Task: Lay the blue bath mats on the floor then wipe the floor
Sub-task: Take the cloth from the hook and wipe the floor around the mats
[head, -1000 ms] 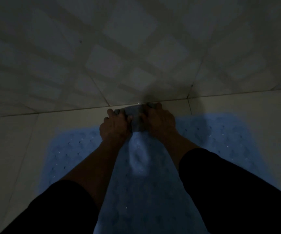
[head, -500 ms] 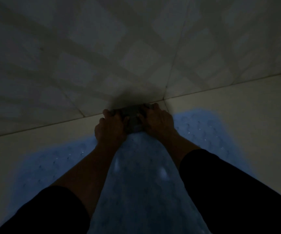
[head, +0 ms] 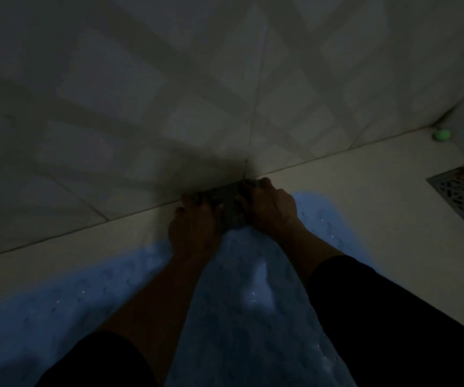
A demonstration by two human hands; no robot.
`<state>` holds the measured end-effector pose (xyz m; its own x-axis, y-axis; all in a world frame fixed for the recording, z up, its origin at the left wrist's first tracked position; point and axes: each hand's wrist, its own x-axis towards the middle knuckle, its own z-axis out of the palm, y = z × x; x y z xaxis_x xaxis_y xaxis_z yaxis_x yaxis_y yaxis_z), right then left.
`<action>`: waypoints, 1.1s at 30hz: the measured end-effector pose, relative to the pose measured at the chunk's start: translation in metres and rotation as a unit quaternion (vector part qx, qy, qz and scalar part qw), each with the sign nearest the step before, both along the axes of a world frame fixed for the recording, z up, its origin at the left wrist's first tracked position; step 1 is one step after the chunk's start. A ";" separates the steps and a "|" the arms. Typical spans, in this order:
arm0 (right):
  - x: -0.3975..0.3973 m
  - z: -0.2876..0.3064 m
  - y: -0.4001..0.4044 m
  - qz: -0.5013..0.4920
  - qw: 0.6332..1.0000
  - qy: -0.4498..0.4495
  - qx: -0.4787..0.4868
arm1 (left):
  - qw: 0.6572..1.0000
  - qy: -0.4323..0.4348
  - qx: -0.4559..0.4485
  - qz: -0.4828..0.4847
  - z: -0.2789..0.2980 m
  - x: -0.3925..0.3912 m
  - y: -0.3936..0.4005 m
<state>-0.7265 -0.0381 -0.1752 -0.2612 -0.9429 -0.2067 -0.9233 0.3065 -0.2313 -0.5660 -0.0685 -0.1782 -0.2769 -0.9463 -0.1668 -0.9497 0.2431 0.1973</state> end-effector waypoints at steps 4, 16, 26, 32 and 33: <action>-0.032 -0.005 0.001 -0.011 1.000 0.015 -0.006 | 1.000 0.004 -0.009 -0.014 -0.004 -0.031 0.002; -0.139 -0.020 0.019 -0.062 0.997 0.010 -0.053 | 0.996 0.004 -0.065 -0.058 -0.010 -0.141 0.013; -0.229 -0.017 0.042 -0.118 0.989 0.067 -0.066 | 0.988 0.005 -0.099 -0.122 -0.019 -0.245 0.021; -0.280 -0.024 0.056 -0.174 0.982 0.067 -0.037 | 0.985 0.007 -0.076 -0.156 -0.020 -0.298 0.028; -0.287 -0.024 0.060 -0.180 0.981 0.068 -0.036 | 0.985 0.010 -0.065 -0.160 -0.019 -0.306 0.030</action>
<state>-1.0132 0.0223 -0.1993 -0.6008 -0.7950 -0.0838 -0.7818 0.6063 -0.1460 -0.8723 -0.0382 -0.1970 -0.5663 -0.8232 -0.0409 -0.8166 0.5537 0.1634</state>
